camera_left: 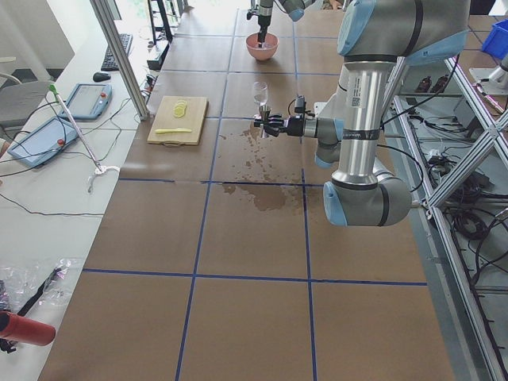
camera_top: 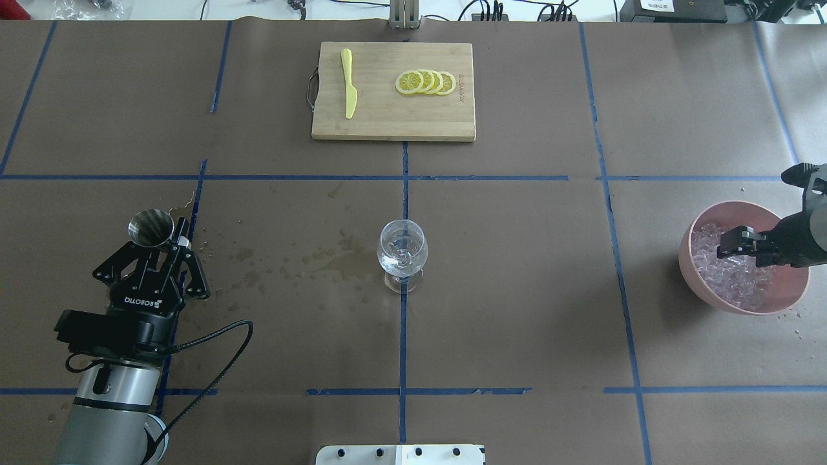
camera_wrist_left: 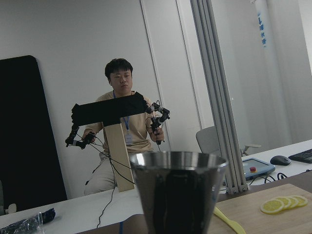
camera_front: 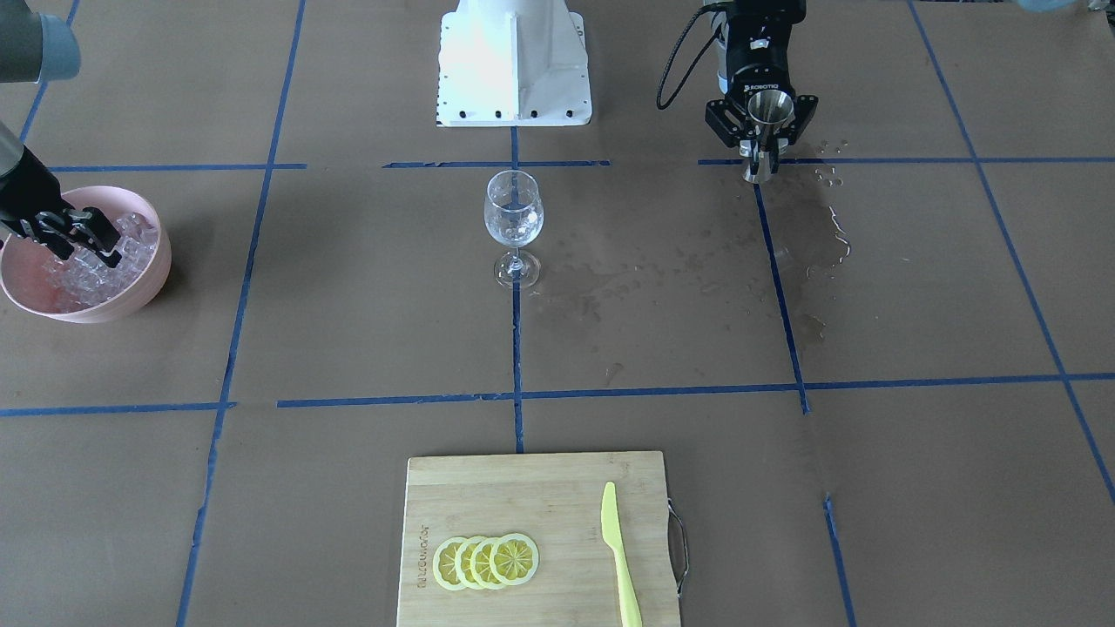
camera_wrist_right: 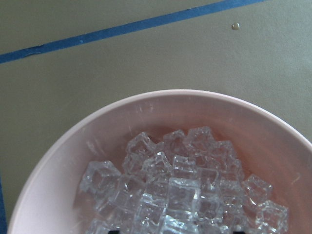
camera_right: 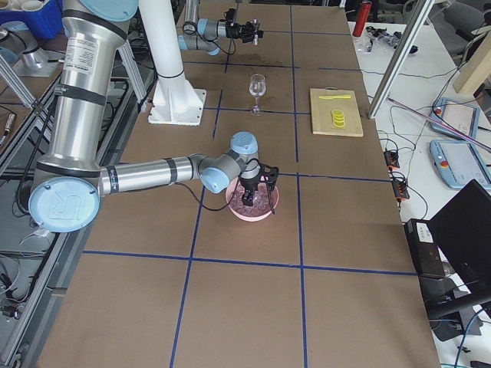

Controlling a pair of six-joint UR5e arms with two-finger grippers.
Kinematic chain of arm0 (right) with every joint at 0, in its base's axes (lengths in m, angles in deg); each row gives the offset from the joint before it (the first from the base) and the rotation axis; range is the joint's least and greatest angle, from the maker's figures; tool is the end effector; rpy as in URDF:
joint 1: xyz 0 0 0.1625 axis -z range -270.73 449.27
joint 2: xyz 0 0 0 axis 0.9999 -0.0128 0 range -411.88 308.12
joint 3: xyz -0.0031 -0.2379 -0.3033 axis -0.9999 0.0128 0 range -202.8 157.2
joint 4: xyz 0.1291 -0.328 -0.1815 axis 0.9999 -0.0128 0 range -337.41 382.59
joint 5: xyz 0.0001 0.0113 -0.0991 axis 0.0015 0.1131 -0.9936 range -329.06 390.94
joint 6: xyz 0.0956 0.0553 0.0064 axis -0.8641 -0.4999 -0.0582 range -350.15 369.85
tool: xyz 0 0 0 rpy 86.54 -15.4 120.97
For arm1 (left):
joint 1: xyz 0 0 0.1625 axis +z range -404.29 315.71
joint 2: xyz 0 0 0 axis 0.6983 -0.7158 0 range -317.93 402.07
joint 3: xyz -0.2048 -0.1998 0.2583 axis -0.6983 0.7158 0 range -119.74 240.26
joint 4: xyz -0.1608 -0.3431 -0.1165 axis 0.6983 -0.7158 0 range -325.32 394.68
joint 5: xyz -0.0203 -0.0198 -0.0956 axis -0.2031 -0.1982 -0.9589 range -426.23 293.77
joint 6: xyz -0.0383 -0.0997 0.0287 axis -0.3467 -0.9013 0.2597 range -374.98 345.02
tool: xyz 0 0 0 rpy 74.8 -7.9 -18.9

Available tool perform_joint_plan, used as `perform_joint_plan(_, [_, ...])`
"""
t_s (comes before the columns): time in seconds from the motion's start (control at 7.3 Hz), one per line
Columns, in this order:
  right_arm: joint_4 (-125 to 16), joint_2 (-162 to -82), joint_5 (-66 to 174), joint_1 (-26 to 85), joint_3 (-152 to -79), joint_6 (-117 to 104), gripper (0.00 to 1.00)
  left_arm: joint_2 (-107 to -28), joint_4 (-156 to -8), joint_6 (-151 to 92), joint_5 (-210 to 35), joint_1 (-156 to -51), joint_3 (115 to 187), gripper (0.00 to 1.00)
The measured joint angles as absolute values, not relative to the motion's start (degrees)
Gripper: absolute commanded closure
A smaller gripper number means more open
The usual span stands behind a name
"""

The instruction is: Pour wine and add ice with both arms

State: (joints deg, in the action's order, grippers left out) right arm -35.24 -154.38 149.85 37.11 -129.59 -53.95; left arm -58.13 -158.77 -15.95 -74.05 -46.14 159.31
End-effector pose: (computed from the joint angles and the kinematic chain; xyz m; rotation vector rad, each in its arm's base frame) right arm -0.1989 -0.3859 0.5295 0.0158 -0.7921 0.2688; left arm 0.3715 -0.2550 0.3267 1.5670 0.5421 -0.3815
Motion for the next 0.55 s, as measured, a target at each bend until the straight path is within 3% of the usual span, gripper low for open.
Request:
perform_joint_plan(0.14, [-35.24,-154.4,149.84,37.12,-129.56,-53.94,1.0,-58.04,-158.77,-15.95,-74.05,-46.14,159.32,1.0])
perform_joint_plan(0.55, [-35.22,-154.53,149.77,36.77,-130.23,-53.68,1.0,-57.7,-158.77,-15.95,-74.0,-46.11,159.11,1.0])
